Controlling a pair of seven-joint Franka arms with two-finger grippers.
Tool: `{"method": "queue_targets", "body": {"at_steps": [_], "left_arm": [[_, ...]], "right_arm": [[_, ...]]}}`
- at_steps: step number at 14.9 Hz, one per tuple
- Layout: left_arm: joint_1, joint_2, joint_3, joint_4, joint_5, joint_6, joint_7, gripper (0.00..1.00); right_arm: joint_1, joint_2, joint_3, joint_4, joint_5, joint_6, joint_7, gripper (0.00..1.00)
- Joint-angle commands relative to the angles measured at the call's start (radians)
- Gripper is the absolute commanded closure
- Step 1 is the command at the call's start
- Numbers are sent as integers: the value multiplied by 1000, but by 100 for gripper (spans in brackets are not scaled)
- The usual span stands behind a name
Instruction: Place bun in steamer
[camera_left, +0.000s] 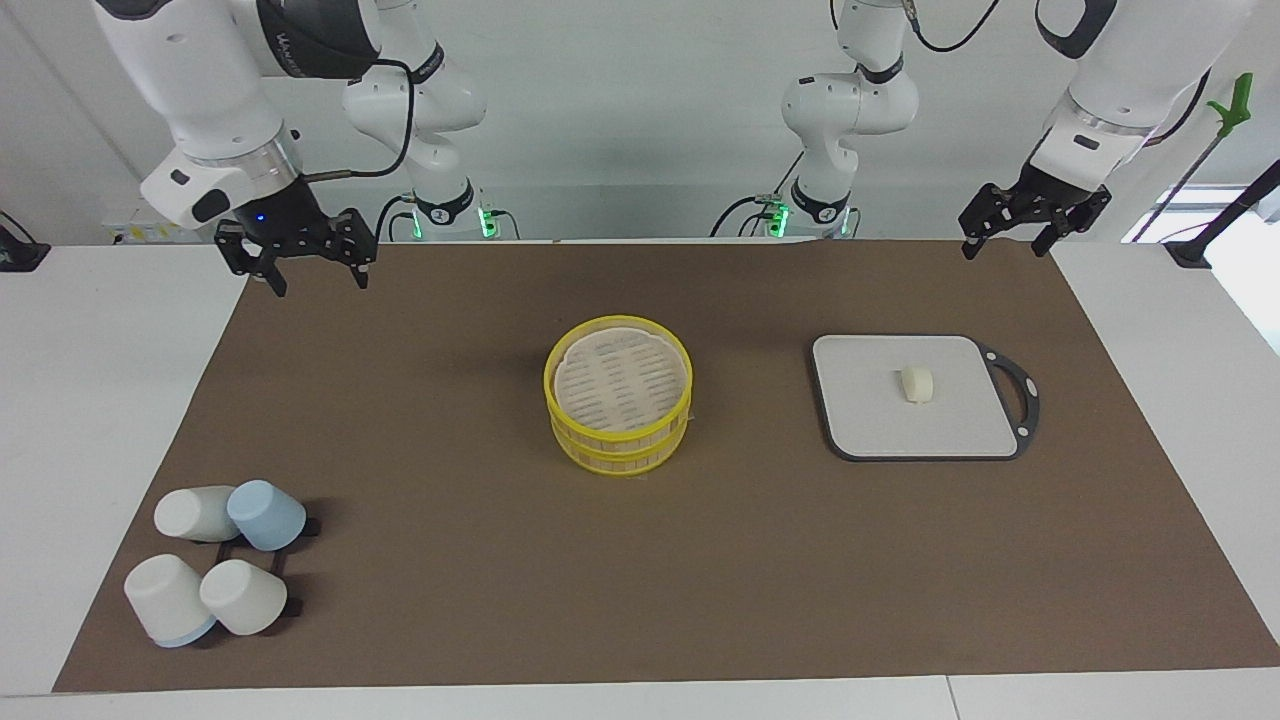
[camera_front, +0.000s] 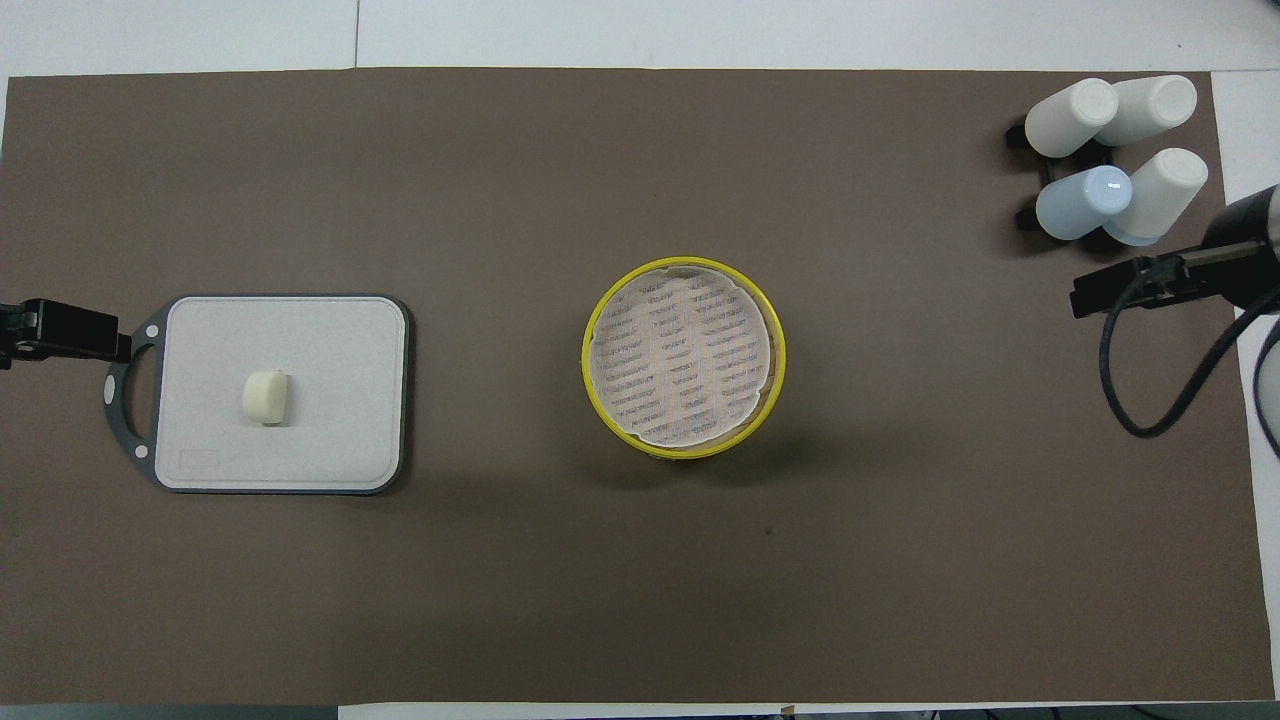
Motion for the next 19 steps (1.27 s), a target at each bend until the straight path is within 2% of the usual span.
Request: {"method": "queue_targets", "body": {"at_steps": [1,3,5,6,8,11,14,18,19], "left_arm": [[8,-65,11,-158,-11,107,19,0],[31,-83,11,-308,-11,252,50,0],[71,-74,11,-446,-11,409,106,0],[80,-58,11,-499,-11,481,143,0],[82,-7,9,-582,-11,627,156,0],[60,60,9,-649,-11,770,140,0],[49,107,9,-660,-11,837,148,0],[46,125,7,-671,-11,884,140,0],[46,125,7,-672,-11,885,140,0]], "right_arm": [[-13,33,141,-4,13,46,226,0],[-10,130,296,42,-8,85,422,0],[20,249,431,106,-129,143,671,0],[66,288,456,120,-184,174,725,0],[174,346,447,137,-215,227,839,0],[239,398,446,137,-220,312,920,0],[284,484,446,133,-364,397,1014,0],[287,491,446,78,-369,435,1014,0],[284,489,447,67,-369,456,1014,8]]}}
